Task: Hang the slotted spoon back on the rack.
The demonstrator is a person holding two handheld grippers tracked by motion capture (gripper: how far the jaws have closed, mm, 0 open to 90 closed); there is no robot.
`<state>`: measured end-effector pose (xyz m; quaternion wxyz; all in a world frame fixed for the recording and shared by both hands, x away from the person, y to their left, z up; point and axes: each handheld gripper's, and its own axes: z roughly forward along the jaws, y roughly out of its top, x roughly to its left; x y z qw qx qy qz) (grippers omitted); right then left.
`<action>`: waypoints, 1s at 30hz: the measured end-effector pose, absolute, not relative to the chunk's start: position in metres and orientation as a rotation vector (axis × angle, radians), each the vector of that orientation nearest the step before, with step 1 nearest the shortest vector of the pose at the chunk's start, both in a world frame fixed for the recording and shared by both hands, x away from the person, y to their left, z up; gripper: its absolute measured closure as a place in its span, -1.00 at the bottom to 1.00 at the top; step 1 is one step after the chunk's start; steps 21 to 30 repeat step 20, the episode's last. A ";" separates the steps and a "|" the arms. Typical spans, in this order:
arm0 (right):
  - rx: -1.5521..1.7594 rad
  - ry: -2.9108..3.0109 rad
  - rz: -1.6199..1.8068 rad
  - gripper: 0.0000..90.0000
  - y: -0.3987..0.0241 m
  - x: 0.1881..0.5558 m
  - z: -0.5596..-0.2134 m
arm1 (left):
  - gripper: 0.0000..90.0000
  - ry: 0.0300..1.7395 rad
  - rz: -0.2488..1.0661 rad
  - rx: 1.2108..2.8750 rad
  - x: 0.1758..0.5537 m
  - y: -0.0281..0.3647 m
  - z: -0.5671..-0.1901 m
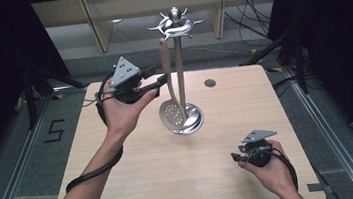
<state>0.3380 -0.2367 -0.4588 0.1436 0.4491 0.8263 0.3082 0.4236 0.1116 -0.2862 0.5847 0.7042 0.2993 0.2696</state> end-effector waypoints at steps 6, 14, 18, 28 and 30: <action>1.296 2.370 0.901 0.30 -0.237 0.338 -0.458 | -0.06 0.700 0.651 1.660 0.400 0.136 -0.303; 1.266 2.364 0.901 0.27 -0.237 0.338 -0.459 | -0.17 0.740 0.657 1.792 0.358 0.184 -0.385; 1.294 2.371 0.907 0.24 -0.236 0.338 -0.459 | -0.17 0.797 0.608 1.872 0.338 0.207 -0.436; 1.295 2.370 0.920 0.23 -0.235 0.338 -0.459 | -0.16 0.830 0.552 1.913 0.330 0.211 -0.450; 1.295 2.370 0.920 0.23 -0.235 0.338 -0.459 | -0.16 0.830 0.552 1.913 0.330 0.211 -0.450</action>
